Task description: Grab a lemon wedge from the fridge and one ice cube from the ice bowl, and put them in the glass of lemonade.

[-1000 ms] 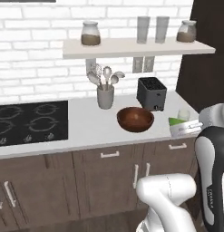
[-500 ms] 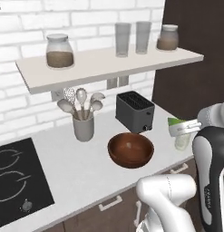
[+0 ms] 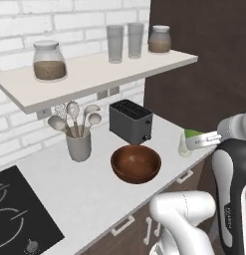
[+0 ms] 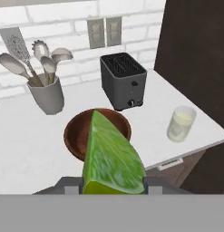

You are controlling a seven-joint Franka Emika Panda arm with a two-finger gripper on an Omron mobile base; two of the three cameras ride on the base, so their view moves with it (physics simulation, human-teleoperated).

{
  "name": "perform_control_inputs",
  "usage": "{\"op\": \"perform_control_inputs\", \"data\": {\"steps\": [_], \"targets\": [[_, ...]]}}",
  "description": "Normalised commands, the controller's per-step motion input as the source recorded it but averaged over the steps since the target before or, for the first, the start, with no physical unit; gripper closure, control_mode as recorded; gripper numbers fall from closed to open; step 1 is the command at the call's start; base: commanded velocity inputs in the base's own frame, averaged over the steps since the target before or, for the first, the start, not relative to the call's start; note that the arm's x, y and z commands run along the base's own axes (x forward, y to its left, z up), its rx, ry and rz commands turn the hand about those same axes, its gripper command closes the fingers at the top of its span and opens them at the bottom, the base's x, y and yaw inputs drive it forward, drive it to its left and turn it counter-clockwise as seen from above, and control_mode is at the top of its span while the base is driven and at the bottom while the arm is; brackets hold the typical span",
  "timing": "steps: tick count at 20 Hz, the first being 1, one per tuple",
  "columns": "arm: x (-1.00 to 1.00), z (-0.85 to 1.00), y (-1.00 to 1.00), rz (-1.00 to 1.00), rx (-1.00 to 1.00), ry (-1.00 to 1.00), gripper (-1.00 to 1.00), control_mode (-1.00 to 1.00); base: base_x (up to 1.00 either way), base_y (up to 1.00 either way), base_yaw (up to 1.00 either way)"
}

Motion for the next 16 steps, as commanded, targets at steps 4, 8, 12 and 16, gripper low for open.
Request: {"op": "perform_control_inputs", "data": {"steps": [4, 8, 12, 16], "targets": [[0.0, 0.0, 0.0, 0.0, 0.0, 0.0, 1.0, 1.0, 0.24, 0.15, -0.24], [0.0, 0.0, 0.0, 0.0, 0.0, 0.0, 1.0, -1.0, 0.03, 0.0, 0.0], [0.0, 0.0, 0.0, 0.0, 0.0, 0.0, 1.0, -1.0, 0.0, 0.0, 0.0], [0.0, 0.0, 0.0, 0.0, 0.0, 0.0, 1.0, -1.0, 0.0, 0.0, 0.0]]}}
